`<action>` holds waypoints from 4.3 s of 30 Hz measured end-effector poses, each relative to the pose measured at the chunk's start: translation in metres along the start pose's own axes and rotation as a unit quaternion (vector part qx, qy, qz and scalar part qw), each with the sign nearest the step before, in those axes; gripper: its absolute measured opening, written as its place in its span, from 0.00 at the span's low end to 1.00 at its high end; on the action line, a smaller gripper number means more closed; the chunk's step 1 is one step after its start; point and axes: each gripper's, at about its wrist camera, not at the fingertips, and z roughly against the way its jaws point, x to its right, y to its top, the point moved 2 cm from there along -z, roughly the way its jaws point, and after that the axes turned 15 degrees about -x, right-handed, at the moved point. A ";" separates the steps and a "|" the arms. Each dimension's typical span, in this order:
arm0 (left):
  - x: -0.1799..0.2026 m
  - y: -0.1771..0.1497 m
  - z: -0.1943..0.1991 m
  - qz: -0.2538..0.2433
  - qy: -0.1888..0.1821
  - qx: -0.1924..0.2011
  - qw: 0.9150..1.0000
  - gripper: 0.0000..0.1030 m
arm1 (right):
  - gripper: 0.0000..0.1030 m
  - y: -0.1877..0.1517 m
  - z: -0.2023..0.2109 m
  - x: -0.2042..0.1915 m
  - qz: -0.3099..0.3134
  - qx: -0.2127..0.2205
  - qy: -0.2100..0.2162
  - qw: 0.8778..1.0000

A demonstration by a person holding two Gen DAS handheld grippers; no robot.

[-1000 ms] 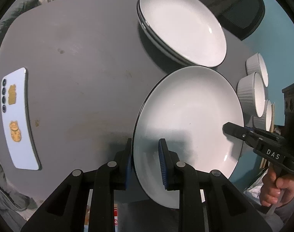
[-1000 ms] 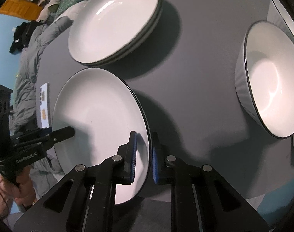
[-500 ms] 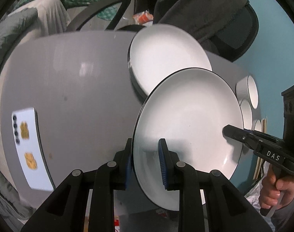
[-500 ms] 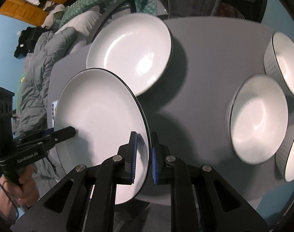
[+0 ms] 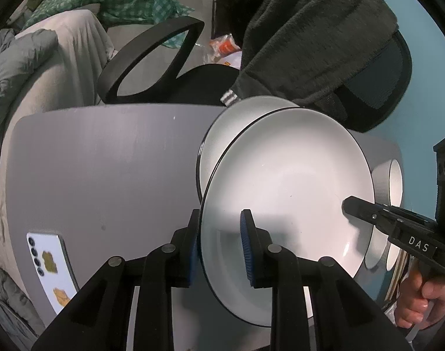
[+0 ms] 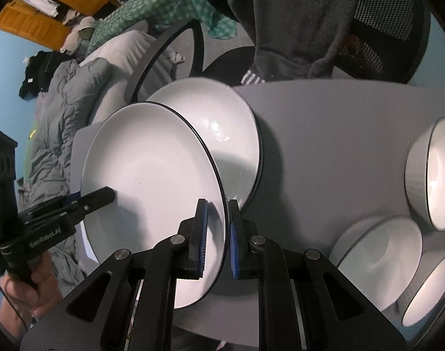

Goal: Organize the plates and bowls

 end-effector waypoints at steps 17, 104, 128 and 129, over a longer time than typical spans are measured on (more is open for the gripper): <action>-0.007 0.030 -0.024 0.028 0.018 -0.021 0.999 0.24 | 0.13 0.031 -0.020 0.017 -0.018 -0.030 0.008 0.999; 0.050 -0.179 0.173 -0.121 0.003 0.201 0.972 0.78 | 0.68 -0.163 0.139 -0.070 -0.082 0.175 -0.180 0.964; 0.070 -0.165 0.163 -0.150 -0.023 0.168 0.974 0.78 | 0.69 -0.192 0.153 -0.045 -0.139 0.196 -0.199 0.950; 0.073 -0.163 0.161 -0.153 -0.030 0.162 0.974 0.78 | 0.69 -0.194 0.154 -0.041 -0.144 0.197 -0.199 0.949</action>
